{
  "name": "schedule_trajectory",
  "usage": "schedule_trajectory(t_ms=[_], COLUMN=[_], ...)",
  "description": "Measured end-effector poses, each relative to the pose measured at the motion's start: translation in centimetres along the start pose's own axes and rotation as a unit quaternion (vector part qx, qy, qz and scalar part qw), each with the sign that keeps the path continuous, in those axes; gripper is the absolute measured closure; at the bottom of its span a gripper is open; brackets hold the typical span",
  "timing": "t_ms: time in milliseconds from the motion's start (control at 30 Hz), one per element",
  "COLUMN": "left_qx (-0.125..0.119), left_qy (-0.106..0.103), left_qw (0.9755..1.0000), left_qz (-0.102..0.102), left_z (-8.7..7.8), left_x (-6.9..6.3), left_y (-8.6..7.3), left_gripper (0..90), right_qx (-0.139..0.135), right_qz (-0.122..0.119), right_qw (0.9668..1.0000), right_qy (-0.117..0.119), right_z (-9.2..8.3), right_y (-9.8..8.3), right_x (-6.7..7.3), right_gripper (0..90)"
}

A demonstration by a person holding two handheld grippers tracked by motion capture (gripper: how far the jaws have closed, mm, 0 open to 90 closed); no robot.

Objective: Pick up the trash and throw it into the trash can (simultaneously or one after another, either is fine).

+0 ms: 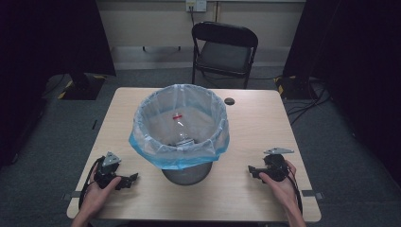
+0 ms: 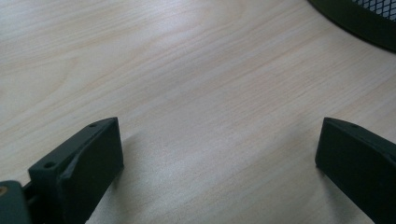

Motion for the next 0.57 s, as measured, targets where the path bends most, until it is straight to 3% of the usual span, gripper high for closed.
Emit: schedule_trajectory(t_ms=[300,367,567], left_qx=[0.0,0.0,0.0], left_qy=[0.0,0.0,0.0], left_qw=[1.0,1.0,1.0], left_qz=[0.0,0.0,0.0], left_z=[0.0,0.0,0.0], left_x=[0.01,0.0,0.0], left_y=[0.0,0.0,0.0], left_gripper=[0.1,0.1,0.1], right_qx=[-0.018,-0.033,-0.053], right_qz=[-0.003,-0.012,-0.006], right_qw=[0.9997,0.9988,0.998], right_qy=[-0.013,-0.034,-0.034], right_z=[0.12,0.26,0.29], right_y=[-0.26,-0.49,-0.61], right_x=[0.25,0.51,0.56], right_gripper=[15.8,14.5,14.0])
Point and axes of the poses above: each handheld gripper's, and its own axes: z roughly forward along the jaws, y roughly out of its top, x roughly to its left, the point moved 9 cm from there along z, roughly forward along the jaws, and after that the axes turned 5 degrees about -y, right-handed, at the moved point
